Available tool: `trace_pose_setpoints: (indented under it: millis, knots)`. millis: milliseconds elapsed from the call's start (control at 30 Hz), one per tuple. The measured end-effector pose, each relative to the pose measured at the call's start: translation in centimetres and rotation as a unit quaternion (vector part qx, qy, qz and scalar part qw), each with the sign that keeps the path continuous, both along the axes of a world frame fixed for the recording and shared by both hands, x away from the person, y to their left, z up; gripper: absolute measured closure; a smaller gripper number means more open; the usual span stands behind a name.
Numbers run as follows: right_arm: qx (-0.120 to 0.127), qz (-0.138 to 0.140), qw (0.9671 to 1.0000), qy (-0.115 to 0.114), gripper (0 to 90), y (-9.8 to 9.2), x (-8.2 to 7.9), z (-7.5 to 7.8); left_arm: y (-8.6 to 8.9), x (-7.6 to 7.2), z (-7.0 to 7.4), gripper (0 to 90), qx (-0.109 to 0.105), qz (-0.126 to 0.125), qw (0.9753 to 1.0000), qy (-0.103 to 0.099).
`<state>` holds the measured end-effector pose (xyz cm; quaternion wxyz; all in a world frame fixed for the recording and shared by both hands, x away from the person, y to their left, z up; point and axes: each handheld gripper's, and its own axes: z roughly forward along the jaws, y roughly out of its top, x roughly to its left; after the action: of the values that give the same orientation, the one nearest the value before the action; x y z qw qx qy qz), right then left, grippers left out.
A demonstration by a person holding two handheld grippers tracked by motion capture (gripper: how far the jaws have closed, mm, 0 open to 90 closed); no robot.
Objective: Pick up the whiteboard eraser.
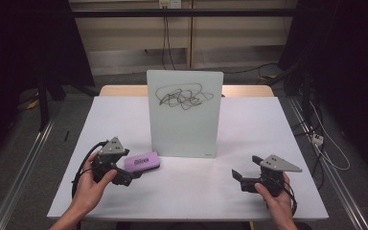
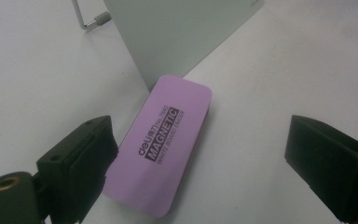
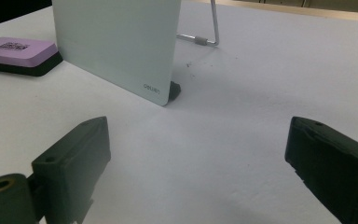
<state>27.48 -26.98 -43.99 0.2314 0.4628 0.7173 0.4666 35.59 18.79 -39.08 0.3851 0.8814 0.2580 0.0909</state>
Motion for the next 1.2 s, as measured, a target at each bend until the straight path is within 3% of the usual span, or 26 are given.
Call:
trace_pose_setpoints:
  millis: [133, 233, 333, 467, 533, 633, 700, 833, 967, 1033, 1100, 1200]
  knots:
    - [0.001, 0.004, 1.0000, 0.003, 6.5, 0.1, 0.1, 0.0, -0.6, 0.7, 0.2, 8.2, 0.008, -0.009, 0.9999, -0.002]
    - [0.000, 0.005, 1.0000, 0.002, 6.5, 0.1, 0.1, 0.0, -1.0, 1.6, 0.2, 8.2, 0.002, -0.013, 0.9999, 0.010]
    - [0.000, 0.007, 1.0000, 0.002, 6.5, 0.1, 0.1, 0.0, -1.4, 2.3, -0.1, 8.3, 0.011, -0.019, 0.9995, 0.023]
    - [0.002, 0.008, 1.0000, 0.003, 6.5, 0.2, 0.2, 0.0, -1.5, 3.0, -0.1, 8.2, 0.024, -0.018, 0.9993, 0.020]
    - [0.002, 0.010, 0.9999, 0.004, 6.5, 0.3, 0.3, -0.1, -1.6, 3.5, 0.1, 8.1, 0.020, -0.023, 0.9990, 0.032]
    - [0.001, 0.012, 0.9999, 0.004, 6.5, 0.4, 0.4, -0.1, -1.7, 4.0, 0.3, 8.1, 0.034, -0.031, 0.9986, 0.026]
    - [-0.001, 0.013, 0.9999, 0.004, 6.5, 0.3, 0.4, -0.1, -1.9, 4.2, 0.4, 8.3, 0.030, -0.044, 0.9981, 0.033]
    - [0.000, 0.012, 0.9999, 0.006, 6.5, 0.3, 0.4, -0.1, -2.4, 4.7, 0.5, 9.5, 0.043, -0.068, 0.9957, 0.046]
    - [0.002, 0.013, 0.9999, 0.005, 6.5, 0.4, 0.4, -0.1, -2.7, 5.0, 0.6, 10.6, 0.061, -0.086, 0.9936, 0.041]
    - [0.002, 0.013, 0.9999, 0.006, 6.5, 0.4, 0.4, -0.1, -2.9, 5.2, 0.3, 10.5, 0.069, -0.097, 0.9913, 0.057]
    - [0.004, 0.014, 0.9999, 0.006, 6.4, 0.3, 0.4, -0.1, -3.2, 5.4, 0.1, 9.5, 0.076, -0.096, 0.9907, 0.059]
    - [0.005, 0.019, 0.9998, 0.007, 6.2, 0.3, 0.5, -0.1, -3.5, 5.3, -0.5, 9.5, 0.093, -0.105, 0.9878, 0.068]
